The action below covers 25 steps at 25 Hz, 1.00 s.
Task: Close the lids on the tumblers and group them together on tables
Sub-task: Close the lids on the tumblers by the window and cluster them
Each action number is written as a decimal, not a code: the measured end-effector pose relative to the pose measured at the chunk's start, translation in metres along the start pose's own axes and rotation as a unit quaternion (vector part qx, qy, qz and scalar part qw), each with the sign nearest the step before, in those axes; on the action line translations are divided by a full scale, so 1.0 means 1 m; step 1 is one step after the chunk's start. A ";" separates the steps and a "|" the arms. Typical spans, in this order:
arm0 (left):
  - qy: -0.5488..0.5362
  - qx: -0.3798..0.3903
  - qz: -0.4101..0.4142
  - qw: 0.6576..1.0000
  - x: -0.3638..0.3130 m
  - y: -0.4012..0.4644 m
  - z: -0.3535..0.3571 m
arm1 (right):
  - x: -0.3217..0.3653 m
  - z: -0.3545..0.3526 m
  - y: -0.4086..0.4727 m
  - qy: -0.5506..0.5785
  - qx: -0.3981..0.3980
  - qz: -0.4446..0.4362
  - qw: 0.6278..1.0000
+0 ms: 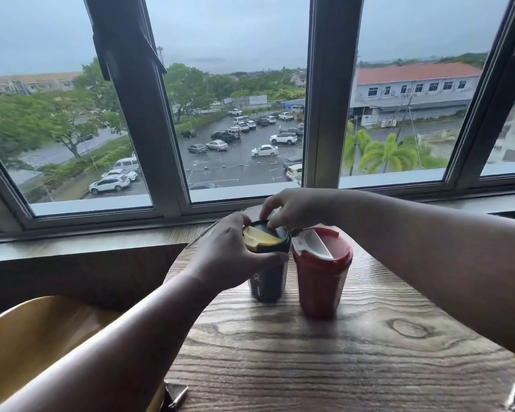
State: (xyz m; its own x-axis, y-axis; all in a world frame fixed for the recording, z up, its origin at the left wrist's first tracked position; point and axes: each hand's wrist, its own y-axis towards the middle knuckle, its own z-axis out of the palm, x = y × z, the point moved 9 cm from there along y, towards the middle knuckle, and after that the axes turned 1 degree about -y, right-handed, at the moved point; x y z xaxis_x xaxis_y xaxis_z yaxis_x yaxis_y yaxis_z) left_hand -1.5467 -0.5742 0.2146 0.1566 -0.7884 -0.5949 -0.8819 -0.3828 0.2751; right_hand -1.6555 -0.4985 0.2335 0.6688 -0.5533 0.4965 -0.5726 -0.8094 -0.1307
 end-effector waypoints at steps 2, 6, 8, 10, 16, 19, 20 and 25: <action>0.010 -0.003 -0.001 1.000 0.000 -0.001 0.000 | 0.000 -0.001 0.000 0.002 -0.002 -0.006 1.000; 0.013 0.006 -0.001 1.000 -0.003 0.000 0.004 | -0.006 0.000 0.000 0.016 0.003 -0.005 1.000; 0.021 0.018 -0.003 1.000 -0.004 0.000 0.005 | -0.008 0.002 0.002 0.029 0.006 -0.008 1.000; 0.041 0.044 -0.007 0.998 -0.002 0.001 0.005 | -0.011 0.004 0.005 0.030 0.013 -0.018 0.999; -0.098 0.101 -0.023 0.990 0.013 0.040 0.005 | -0.044 -0.013 0.018 0.076 -0.018 0.001 0.997; -0.161 0.127 -0.074 0.976 0.031 0.075 0.022 | -0.071 -0.032 0.025 0.001 -0.093 0.024 0.995; -0.156 0.129 -0.070 0.977 0.035 0.086 0.030 | -0.080 -0.033 0.029 -0.028 -0.105 0.032 0.994; -0.081 0.185 -0.031 0.979 0.045 0.125 0.073 | -0.113 -0.004 0.048 -0.032 -0.052 0.066 0.996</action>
State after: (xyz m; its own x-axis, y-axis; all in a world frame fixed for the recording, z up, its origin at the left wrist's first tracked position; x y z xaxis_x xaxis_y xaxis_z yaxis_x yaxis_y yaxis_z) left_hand -1.6824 -0.6227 0.1675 0.1689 -0.6715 -0.7215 -0.9784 -0.2027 -0.0404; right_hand -1.7609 -0.4738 0.1747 0.6117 -0.6670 0.4253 -0.7007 -0.7064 -0.1001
